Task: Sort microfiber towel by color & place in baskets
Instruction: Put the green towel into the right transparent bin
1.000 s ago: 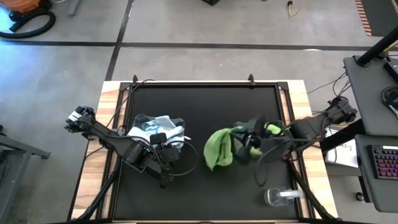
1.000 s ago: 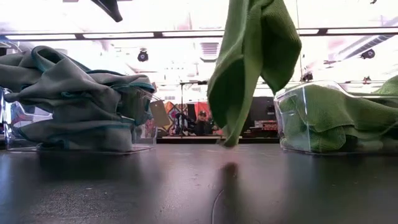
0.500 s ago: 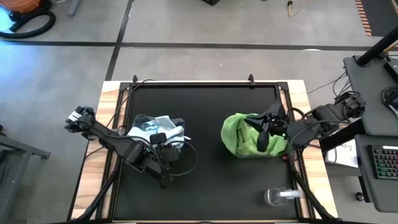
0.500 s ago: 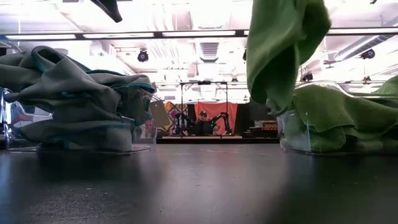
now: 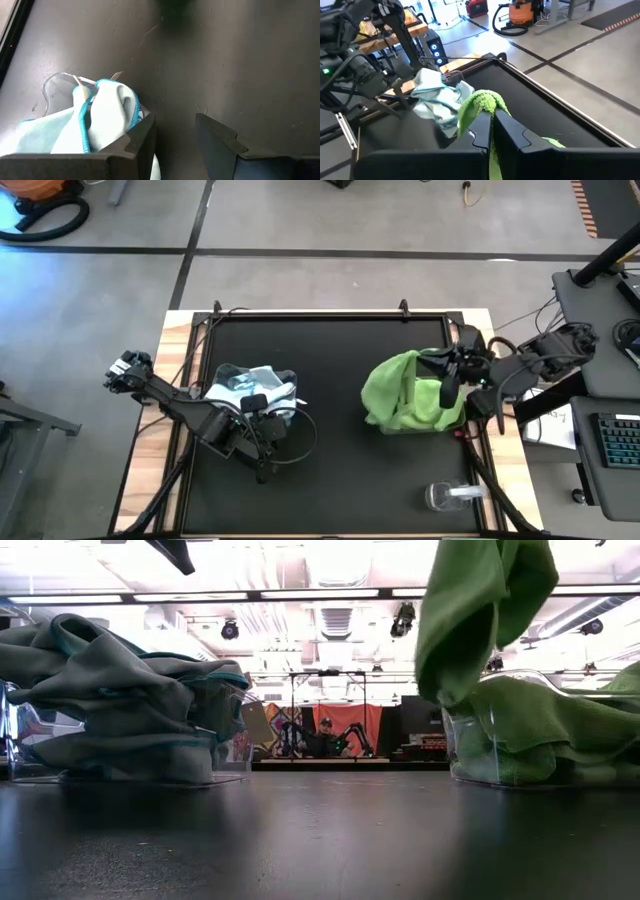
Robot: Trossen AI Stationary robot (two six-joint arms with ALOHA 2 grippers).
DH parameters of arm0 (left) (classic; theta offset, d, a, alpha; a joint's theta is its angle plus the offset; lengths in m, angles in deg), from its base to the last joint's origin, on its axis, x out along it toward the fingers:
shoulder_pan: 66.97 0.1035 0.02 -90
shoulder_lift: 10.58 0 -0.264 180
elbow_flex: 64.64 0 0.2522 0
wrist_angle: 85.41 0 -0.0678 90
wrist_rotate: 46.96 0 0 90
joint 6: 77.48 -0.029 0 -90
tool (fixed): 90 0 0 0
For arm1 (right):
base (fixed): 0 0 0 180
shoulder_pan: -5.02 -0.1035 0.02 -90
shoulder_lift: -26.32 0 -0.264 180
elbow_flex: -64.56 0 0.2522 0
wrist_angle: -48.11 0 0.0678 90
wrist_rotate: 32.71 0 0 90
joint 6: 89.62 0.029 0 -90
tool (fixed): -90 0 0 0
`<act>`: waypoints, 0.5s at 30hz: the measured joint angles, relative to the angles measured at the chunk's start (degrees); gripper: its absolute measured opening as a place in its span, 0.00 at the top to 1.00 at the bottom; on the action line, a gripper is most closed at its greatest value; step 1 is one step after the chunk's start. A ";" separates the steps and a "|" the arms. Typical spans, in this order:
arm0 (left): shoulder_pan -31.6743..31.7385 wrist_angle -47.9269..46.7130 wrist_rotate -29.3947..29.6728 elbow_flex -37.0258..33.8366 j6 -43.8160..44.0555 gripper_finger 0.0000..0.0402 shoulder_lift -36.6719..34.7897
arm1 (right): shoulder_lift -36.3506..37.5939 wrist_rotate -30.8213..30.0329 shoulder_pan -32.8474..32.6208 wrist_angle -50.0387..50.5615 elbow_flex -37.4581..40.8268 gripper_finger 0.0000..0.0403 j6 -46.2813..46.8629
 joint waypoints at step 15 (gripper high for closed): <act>-0.26 -0.06 0.00 0.00 0.00 0.69 0.00 | 6.64 0.03 0.00 3.00 5.01 0.98 1.42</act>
